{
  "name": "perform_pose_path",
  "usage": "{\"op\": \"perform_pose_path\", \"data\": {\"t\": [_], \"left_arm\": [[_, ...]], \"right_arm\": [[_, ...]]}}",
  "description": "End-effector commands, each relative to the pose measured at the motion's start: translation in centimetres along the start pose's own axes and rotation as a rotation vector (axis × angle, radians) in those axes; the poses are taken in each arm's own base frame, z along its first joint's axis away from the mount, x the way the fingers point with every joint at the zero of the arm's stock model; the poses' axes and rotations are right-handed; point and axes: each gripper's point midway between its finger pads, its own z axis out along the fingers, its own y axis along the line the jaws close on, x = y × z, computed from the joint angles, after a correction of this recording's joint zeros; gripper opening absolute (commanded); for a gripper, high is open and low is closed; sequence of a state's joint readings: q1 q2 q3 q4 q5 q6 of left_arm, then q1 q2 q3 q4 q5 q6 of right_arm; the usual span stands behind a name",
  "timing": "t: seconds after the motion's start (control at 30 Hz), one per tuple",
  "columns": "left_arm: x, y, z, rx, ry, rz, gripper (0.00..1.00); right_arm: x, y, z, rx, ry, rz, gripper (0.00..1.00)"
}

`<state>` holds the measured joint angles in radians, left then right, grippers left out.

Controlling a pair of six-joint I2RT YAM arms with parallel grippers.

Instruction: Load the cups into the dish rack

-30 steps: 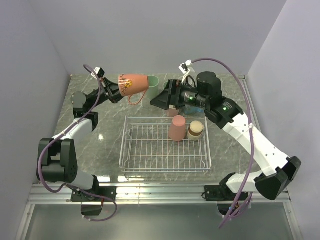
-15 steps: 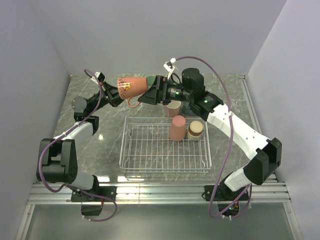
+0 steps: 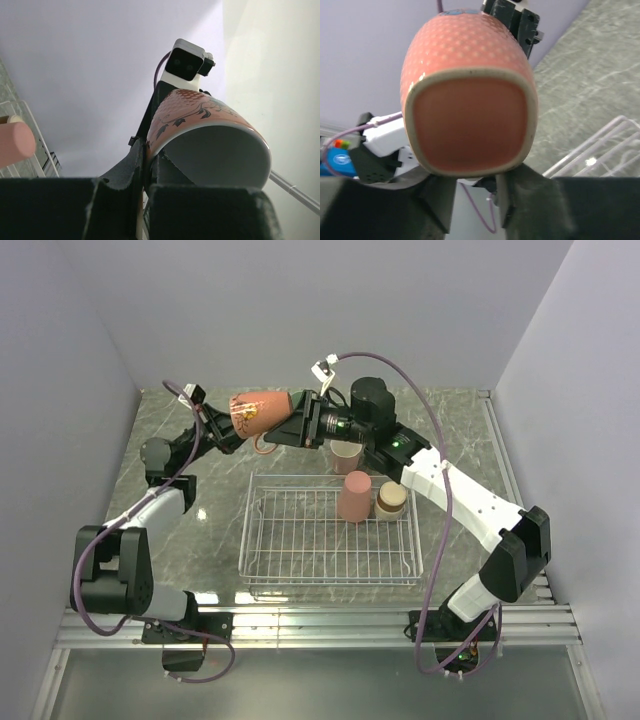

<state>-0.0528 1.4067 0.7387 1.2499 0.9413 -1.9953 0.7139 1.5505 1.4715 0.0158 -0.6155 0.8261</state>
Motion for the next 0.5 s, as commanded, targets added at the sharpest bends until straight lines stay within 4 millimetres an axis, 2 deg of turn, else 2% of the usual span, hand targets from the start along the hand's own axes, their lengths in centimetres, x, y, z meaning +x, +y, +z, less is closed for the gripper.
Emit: {"op": "perform_pose_path", "data": {"t": [0.0,0.03,0.1,0.2,0.23,0.27,0.33,0.37,0.4,0.43,0.47], "left_arm": [[3.2,-3.7,-0.3,0.077,0.081,-0.004,0.00],[3.0,-3.1,-0.2,0.044,0.066,-0.005,0.00],[3.2,-2.4,-0.1,0.002,0.077,-0.006,0.00],[3.0,-1.0,0.0,-0.075,0.064,0.000,0.00],[3.2,-0.9,-0.1,-0.090,0.066,0.055,0.00],[2.9,0.5,-0.2,-0.154,0.049,0.001,0.00],[2.7,0.9,-0.2,-0.199,0.045,0.091,0.02],[2.5,2.8,-0.6,-0.298,0.027,0.021,0.04],[2.1,2.5,-0.4,-0.336,0.015,0.053,0.05],[1.9,3.1,-0.7,-0.373,0.017,0.149,0.06],[1.3,3.5,-0.8,-0.413,-0.011,0.172,0.09]], "right_arm": [[-2.3,4.0,0.2,-0.151,-0.077,-0.029,0.35],[-2.3,4.1,0.2,-0.165,-0.077,-0.022,0.27],[-2.1,4.5,0.3,-0.194,-0.073,-0.001,0.23],[-1.9,4.6,0.3,-0.202,-0.068,0.010,0.05],[-2.0,4.5,0.2,-0.198,-0.069,0.010,0.00],[-2.0,4.5,0.1,-0.193,-0.072,0.008,0.00],[-1.8,4.4,-0.3,-0.173,-0.072,-0.003,0.00],[-1.8,4.4,-0.5,-0.165,-0.075,-0.008,0.00],[-1.8,4.5,-0.8,-0.157,-0.085,-0.028,0.00],[-1.6,4.3,-1.0,-0.139,-0.081,-0.026,0.00],[-1.7,4.2,-1.2,-0.129,-0.086,-0.031,0.00]]}}
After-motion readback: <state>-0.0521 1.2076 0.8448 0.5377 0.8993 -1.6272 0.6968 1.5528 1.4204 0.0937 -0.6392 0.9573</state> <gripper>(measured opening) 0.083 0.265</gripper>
